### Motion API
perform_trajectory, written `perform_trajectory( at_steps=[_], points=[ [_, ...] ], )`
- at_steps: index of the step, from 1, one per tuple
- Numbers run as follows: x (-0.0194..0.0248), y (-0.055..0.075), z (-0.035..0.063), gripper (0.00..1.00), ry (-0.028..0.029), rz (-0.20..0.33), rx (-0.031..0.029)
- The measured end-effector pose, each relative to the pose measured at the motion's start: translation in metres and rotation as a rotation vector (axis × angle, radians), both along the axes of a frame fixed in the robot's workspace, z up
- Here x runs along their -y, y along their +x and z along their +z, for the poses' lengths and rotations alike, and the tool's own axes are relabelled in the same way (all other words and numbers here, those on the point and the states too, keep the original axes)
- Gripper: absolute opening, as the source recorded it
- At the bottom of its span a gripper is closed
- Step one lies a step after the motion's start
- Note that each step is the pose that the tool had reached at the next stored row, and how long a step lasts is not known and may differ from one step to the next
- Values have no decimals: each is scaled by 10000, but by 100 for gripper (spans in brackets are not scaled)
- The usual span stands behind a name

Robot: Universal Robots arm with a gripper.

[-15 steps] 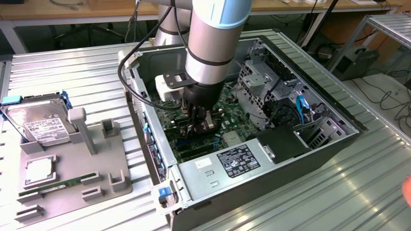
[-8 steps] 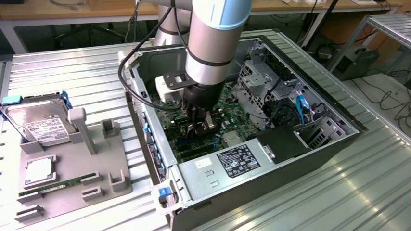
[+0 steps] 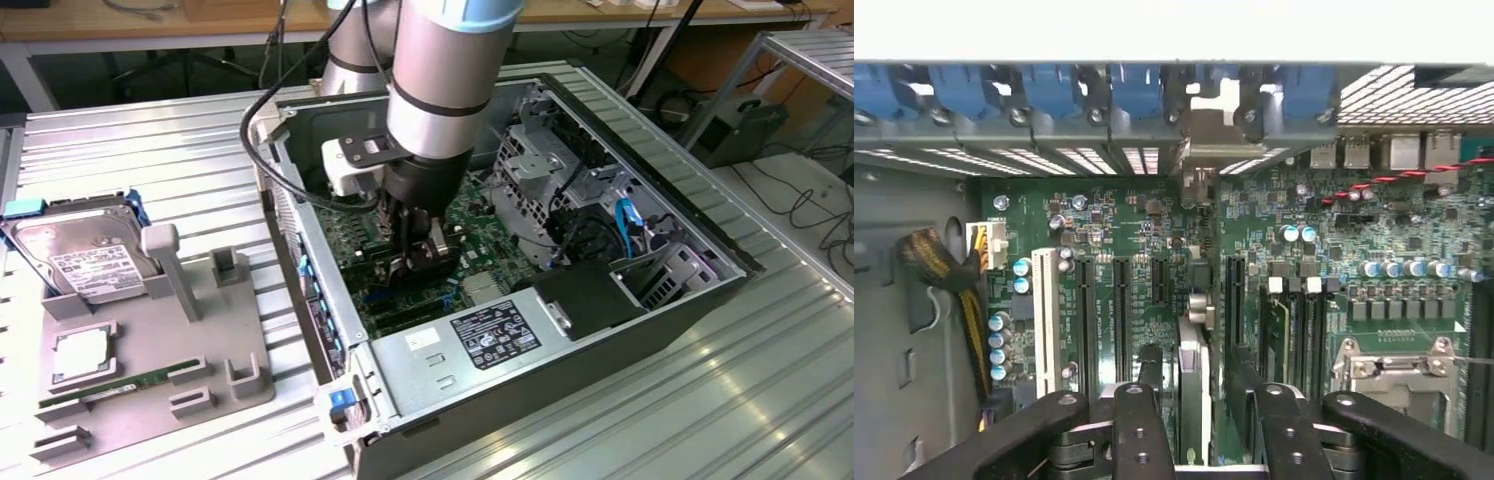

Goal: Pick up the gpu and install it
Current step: 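Insert the gpu into the slot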

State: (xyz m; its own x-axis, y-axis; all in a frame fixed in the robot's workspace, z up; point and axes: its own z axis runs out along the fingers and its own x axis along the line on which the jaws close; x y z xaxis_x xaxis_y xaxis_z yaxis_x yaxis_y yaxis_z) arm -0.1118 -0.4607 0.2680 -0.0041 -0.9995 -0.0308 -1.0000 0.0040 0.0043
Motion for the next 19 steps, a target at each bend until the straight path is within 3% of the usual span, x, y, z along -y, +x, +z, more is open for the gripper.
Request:
perform_trajectory(
  at_steps=[1, 4, 7, 8, 13, 19],
  points=[
    [-3, 0, 86, 40, -2, 0, -1],
    [-20, 0, 156, 40, -5, 0, 0],
    [-29, 47, 162, 32, -11, 19, -24],
    [-29, 80, 163, 25, -12, 26, -54],
    [-29, 261, 163, 11, -12, 57, -222],
    [-29, 267, 163, 11, -12, 58, -227]
  ],
)
